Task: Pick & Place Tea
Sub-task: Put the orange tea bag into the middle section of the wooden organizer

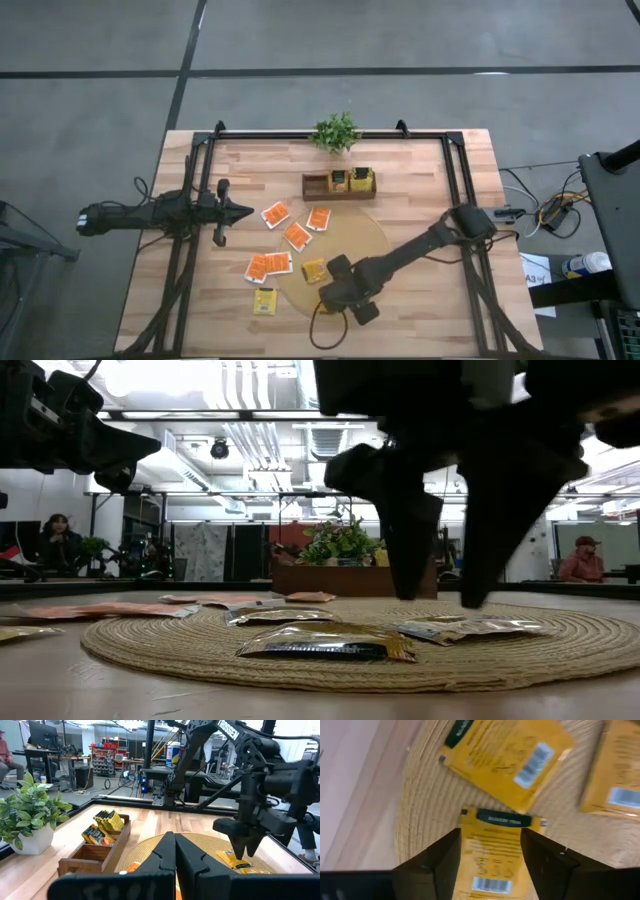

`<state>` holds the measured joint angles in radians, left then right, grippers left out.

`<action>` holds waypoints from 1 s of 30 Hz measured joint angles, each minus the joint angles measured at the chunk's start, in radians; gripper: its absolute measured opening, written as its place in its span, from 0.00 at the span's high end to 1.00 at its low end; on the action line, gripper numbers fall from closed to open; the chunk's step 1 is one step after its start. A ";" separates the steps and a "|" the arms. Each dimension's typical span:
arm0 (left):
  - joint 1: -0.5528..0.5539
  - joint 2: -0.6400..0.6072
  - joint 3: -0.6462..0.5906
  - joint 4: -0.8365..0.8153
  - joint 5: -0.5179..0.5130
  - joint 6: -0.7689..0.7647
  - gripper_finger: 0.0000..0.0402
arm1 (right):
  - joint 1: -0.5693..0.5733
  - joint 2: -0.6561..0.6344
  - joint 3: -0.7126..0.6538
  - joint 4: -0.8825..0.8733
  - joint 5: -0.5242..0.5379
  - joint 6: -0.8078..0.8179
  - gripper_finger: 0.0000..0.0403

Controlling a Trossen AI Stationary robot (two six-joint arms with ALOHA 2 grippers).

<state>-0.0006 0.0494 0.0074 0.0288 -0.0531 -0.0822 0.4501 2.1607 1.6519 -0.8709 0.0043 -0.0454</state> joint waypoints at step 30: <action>0.000 0.000 0.000 0.000 0.000 0.000 1.00 | -0.010 0.073 0.037 -0.053 0.048 0.008 0.70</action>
<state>-0.0010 0.0494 0.0071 0.0286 -0.0532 -0.0822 0.4404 2.2337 1.6890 -0.9241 0.0521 -0.0371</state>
